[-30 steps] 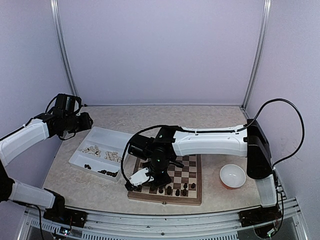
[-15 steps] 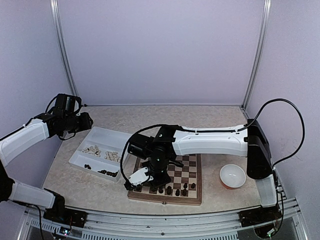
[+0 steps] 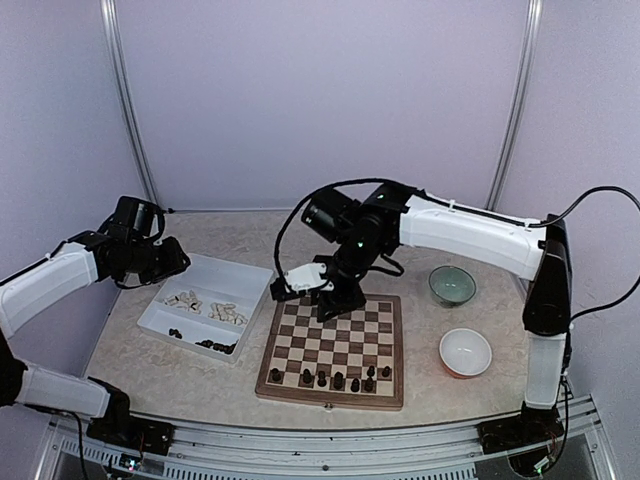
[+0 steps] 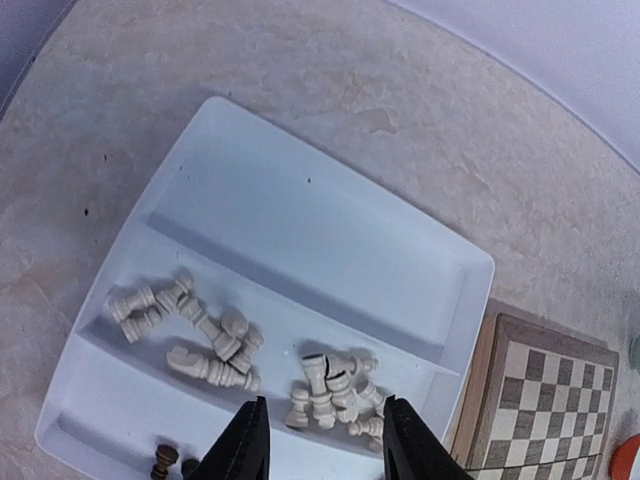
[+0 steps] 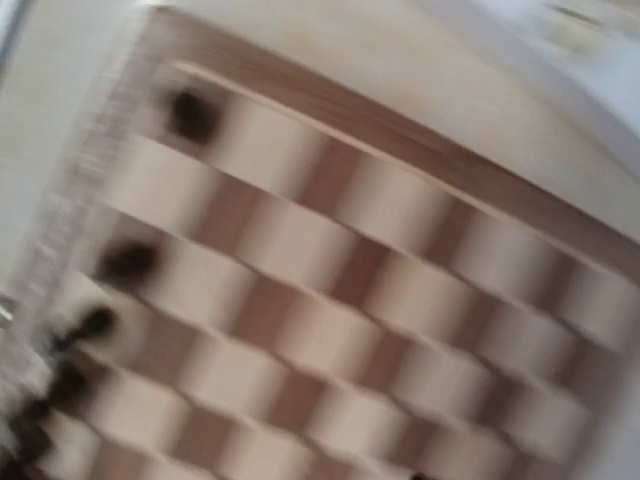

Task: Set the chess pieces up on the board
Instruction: Pick up the pawn from the storage box.

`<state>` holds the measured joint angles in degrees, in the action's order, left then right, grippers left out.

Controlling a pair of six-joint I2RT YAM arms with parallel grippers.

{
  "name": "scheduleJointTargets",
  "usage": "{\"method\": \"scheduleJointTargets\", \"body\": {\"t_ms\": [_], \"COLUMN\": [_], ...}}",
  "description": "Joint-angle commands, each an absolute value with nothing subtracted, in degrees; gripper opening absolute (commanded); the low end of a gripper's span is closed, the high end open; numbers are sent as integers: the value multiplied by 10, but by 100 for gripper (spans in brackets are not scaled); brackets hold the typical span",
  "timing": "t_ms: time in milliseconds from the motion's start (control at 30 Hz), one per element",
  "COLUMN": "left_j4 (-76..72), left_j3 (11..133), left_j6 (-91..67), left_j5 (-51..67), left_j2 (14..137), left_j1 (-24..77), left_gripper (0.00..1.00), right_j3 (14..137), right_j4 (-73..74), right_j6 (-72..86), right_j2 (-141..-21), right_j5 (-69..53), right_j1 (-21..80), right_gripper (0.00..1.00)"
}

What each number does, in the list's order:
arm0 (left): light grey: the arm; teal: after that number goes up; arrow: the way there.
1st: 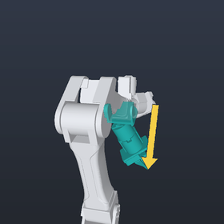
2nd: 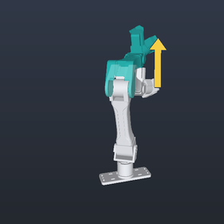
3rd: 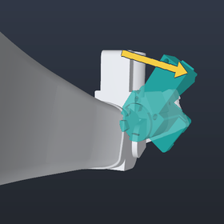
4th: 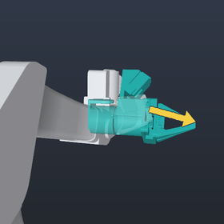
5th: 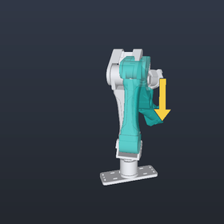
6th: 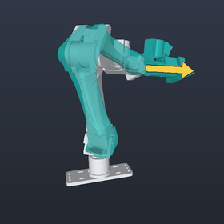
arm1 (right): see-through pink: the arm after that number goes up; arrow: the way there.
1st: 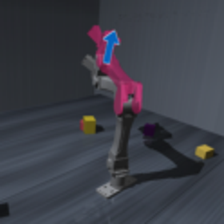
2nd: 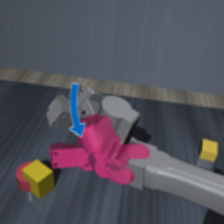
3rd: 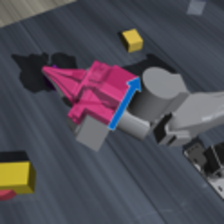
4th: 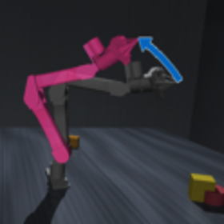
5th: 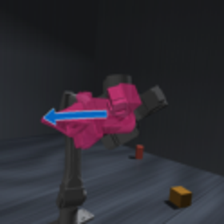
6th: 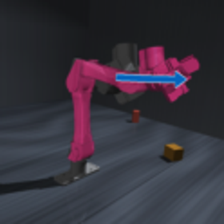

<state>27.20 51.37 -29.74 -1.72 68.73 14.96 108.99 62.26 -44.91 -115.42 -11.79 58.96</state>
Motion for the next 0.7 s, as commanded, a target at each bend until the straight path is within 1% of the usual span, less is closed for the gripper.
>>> {"method": "scheduleJointTargets", "body": {"t_ms": [0,133,233,367,667], "left_j4": [373,406,438,475,480], "left_j3": [507,496,486,481,483], "left_j6": [-379,-445,-469,-490,-491], "left_j5": [-31,-70,-86,-126,-165], "left_j2": [685,704,734,787,808], "left_j1": [207,271,272,273,262], "left_gripper": [39,40,42,42,40], "right_j3": [1044,951,901,867,830], "right_j4": [580,526,505,499,485], "right_j6": [-424,-424,-425,-421,-415], "right_j2": [-1065,-981,-947,-934,-923], "right_j5": [-146,-185,-202,-224,-276], "right_j1": [515,452,422,417,416], "right_gripper": [38,41,43,44,45]}}
